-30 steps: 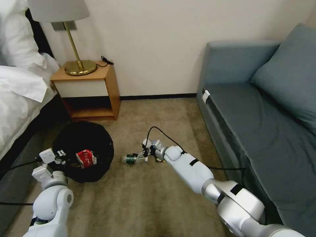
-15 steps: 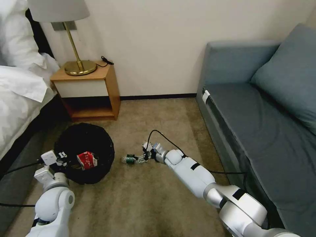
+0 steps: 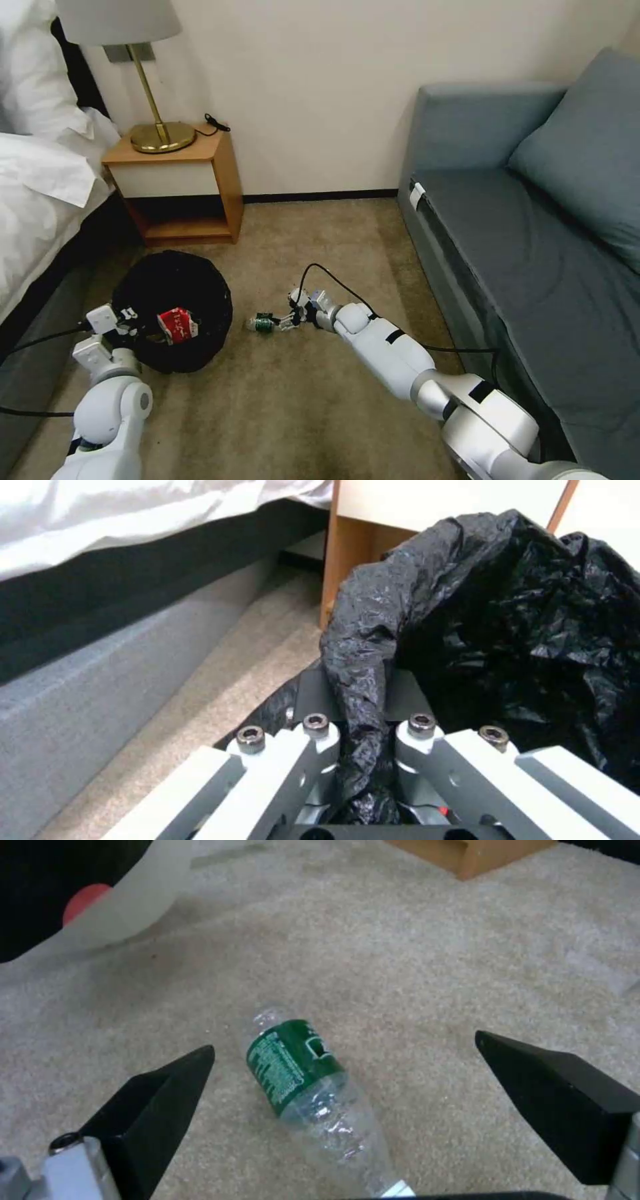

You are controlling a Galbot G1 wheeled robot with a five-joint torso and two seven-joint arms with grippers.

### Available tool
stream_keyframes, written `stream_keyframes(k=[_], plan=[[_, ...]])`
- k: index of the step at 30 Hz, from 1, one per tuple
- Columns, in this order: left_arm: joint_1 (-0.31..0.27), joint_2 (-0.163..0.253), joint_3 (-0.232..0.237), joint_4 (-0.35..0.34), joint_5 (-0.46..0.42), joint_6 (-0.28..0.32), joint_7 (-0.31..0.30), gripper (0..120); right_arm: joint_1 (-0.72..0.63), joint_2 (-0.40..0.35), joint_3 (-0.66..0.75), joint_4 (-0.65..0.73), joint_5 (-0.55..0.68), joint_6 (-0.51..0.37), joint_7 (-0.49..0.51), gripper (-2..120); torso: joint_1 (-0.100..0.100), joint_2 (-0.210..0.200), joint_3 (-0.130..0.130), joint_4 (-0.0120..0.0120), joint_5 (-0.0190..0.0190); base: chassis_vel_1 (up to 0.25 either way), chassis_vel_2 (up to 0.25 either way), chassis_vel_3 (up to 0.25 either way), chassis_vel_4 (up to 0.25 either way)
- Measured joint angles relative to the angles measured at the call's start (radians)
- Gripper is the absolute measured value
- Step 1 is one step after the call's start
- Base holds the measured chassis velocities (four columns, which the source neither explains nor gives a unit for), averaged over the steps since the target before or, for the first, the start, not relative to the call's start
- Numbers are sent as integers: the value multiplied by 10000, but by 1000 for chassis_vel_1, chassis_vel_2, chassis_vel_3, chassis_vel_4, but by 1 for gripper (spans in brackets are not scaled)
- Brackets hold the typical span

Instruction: Pick up the trash bin, then pick up the garbage on the floor and place it into the trash bin.

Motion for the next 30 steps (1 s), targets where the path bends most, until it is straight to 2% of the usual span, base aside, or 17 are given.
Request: stream_keyframes(k=[30], plan=[[-227, 104, 131, 361, -34, 5, 19, 5, 98, 136, 213, -373, -114, 148, -450, 100, 0, 0, 0, 0, 0, -15, 18, 14, -13]])
